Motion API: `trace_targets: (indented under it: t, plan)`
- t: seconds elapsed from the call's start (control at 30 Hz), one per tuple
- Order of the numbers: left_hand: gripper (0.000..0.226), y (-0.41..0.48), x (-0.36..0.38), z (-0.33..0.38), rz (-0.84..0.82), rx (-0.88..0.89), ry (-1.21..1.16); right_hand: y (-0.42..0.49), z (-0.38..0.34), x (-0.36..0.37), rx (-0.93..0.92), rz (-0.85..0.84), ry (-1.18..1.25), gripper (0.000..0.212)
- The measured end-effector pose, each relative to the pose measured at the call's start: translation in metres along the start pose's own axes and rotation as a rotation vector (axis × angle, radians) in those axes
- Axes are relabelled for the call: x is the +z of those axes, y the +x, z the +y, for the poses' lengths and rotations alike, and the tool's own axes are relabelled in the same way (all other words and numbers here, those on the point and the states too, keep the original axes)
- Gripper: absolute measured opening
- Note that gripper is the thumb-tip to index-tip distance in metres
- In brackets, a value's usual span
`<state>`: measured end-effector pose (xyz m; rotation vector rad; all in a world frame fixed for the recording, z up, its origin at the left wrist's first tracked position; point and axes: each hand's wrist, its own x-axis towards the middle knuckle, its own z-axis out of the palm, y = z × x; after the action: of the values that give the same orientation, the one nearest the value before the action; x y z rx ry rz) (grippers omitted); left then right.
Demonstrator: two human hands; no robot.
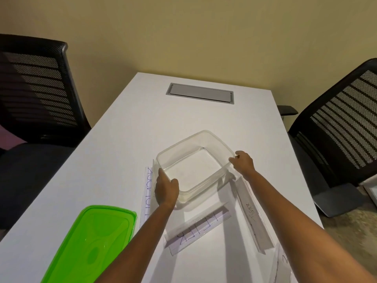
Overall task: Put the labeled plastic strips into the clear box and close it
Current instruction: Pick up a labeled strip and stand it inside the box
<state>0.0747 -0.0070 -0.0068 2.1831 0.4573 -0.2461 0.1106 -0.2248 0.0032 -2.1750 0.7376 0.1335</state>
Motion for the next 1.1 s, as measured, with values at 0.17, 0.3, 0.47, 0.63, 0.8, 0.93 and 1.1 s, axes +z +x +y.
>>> trace_targets:
  t: [0.17, 0.3, 0.47, 0.63, 0.8, 0.93, 1.1]
  plan:
    - [0.054, 0.007, -0.009, -0.004, -0.036, 0.004, 0.048, -0.012, 0.010, -0.007, 0.044, -0.024, 0.066, 0.016]
    - [0.054, 0.013, -0.017, -0.005, -0.084, 0.017, 0.109, -0.024, 0.020, -0.010, 0.029, -0.023, -0.043, 0.048]
    - [0.051, 0.016, -0.021, -0.007, -0.072, 0.066, 0.167, -0.047, 0.034, -0.008, 0.010, 0.000, -0.104, 0.048]
    - [0.041, 0.009, -0.021, -0.012, -0.018, 0.100, 0.123, -0.065, 0.048, -0.007, 0.002, 0.064, -0.112, 0.051]
    - [0.039, 0.006, -0.019, -0.011, 0.002, 0.116, 0.108, -0.079, 0.057, -0.008, 0.009, 0.074, -0.102, 0.050]
    - [0.036, 0.008, -0.018, -0.011, 0.006, 0.130, 0.117, -0.089, 0.064, -0.007, 0.030, 0.085, -0.082, 0.049]
    - [0.035, 0.006, -0.015, -0.013, 0.019, 0.146, 0.122, -0.099, 0.073, -0.003, 0.038, 0.099, -0.068, 0.047]
